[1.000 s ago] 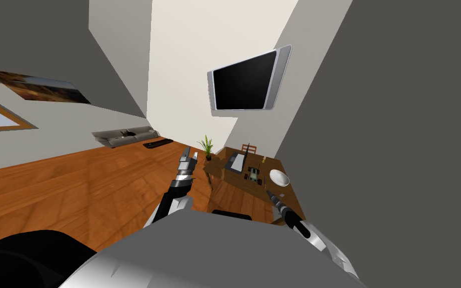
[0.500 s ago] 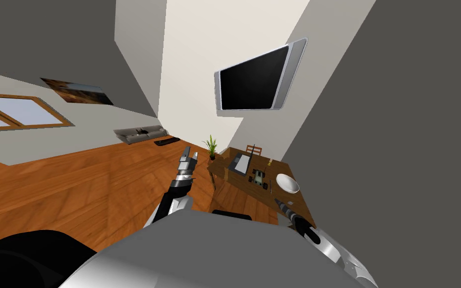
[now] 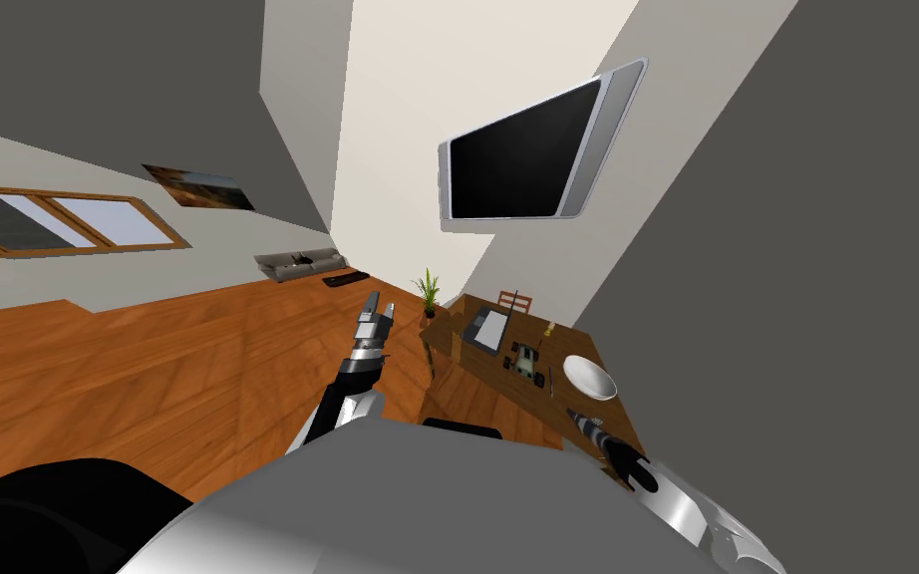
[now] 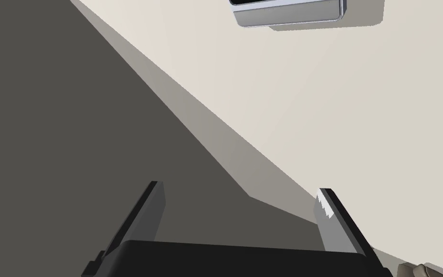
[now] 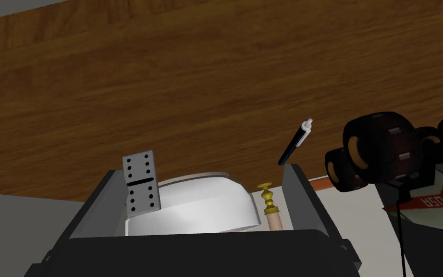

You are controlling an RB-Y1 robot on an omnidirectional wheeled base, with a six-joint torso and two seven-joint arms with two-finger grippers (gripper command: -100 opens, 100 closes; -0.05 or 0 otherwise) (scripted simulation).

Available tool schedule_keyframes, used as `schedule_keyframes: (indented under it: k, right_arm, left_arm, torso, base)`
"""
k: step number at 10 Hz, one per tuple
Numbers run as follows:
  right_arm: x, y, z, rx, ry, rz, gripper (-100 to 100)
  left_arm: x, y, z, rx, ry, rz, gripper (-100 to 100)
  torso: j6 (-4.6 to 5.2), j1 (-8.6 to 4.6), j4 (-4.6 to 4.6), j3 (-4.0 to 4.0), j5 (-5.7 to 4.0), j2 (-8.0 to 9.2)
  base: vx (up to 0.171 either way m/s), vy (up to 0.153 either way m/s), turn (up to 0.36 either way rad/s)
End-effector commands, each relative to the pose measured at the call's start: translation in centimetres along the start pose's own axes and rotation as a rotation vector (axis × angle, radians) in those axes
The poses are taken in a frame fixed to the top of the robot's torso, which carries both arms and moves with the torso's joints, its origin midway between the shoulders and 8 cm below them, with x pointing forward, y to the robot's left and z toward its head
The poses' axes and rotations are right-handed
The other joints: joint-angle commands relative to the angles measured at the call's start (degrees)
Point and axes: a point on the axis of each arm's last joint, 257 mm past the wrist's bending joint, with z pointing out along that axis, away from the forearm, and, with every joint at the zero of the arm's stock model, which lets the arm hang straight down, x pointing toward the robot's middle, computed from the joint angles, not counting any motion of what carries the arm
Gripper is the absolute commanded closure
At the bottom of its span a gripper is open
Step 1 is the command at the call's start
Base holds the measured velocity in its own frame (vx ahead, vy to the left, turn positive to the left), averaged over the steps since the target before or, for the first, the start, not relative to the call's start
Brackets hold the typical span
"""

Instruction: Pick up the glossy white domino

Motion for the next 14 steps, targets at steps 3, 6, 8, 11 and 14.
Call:
schedule_keyframes:
  k: [3,6,8,11,14]
  right_arm:
    - [-1.4,-6.1,-0.4,0.124,0.008,-0.078,-100]
    - [-2.5,-9.5,-1.1,0.195,0.011,-0.121,-100]
    - [-2.2,-9.2,-0.9,0.184,0.01,-0.115,0]
    - [-1.3,-8.9,-0.1,0.193,0.009,-0.104,-100]
    - [-0.8,-8.6,0.3,0.196,0.01,-0.098,-100]
  left_arm:
    - [0.0,0.0,0.0,0.0,0.0,0.0,0]
    - [0.0,0.0,0.0,0.0,0.0,0.0,0]
    - [0.0,0.0,0.0,0.0,0.0,0.0,0]
    - [0.0,0.0,0.0,0.0,0.0,0.0,0]
    - [0.0,0.0,0.0,0.0,0.0,0.0,0]
  torso:
    - [-0.01,-0.01,0.0,0.0,0.0,0.0]
    - [0.0,0.0,0.01,0.01,0.0,0.02]
    - [0.02,-0.03,0.02,0.04,-0.01,0.08]
    - [0.01,-0.25,0.03,0.07,-0.06,0.13]
    - [0.01,-0.25,0.02,0.06,-0.07,0.1]
  base:
    - [0.028,0.019,0.126]
    - [0.025,0.018,0.078]
    - [0.004,0.002,0.004]
    - [0.001,-0.046,0.051]
    - [0.004,-0.042,0.036]
